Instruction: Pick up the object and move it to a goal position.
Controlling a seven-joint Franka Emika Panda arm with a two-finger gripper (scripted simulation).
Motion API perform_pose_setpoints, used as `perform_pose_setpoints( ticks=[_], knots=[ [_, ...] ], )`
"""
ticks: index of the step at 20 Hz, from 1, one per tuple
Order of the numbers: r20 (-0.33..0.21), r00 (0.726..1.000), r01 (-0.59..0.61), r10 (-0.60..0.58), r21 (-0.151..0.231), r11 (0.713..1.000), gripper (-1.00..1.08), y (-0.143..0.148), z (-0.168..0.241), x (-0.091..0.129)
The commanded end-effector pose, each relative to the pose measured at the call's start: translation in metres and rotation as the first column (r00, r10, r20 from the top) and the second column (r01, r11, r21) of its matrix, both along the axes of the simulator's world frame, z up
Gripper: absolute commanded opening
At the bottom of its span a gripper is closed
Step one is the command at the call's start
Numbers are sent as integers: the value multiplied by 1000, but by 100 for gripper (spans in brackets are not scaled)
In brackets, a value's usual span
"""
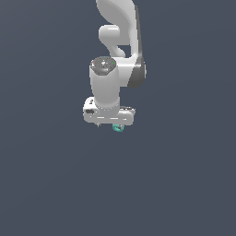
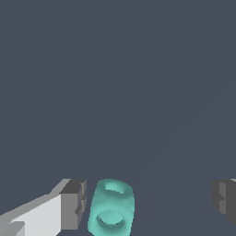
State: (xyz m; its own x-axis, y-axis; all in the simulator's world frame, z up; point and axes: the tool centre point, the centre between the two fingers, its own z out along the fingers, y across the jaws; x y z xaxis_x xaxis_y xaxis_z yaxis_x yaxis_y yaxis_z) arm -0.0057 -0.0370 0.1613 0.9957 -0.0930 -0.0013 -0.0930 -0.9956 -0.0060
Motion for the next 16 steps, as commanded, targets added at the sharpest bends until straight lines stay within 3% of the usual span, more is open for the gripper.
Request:
perform_pose_setpoints(
  ticks=[1, 16],
  knots=[
    [0, 1000, 15, -15, 0, 1000, 100, 4, -7, -7],
    [0, 987, 163, -163, -5, 987, 100, 35, -61, -78]
  ],
)
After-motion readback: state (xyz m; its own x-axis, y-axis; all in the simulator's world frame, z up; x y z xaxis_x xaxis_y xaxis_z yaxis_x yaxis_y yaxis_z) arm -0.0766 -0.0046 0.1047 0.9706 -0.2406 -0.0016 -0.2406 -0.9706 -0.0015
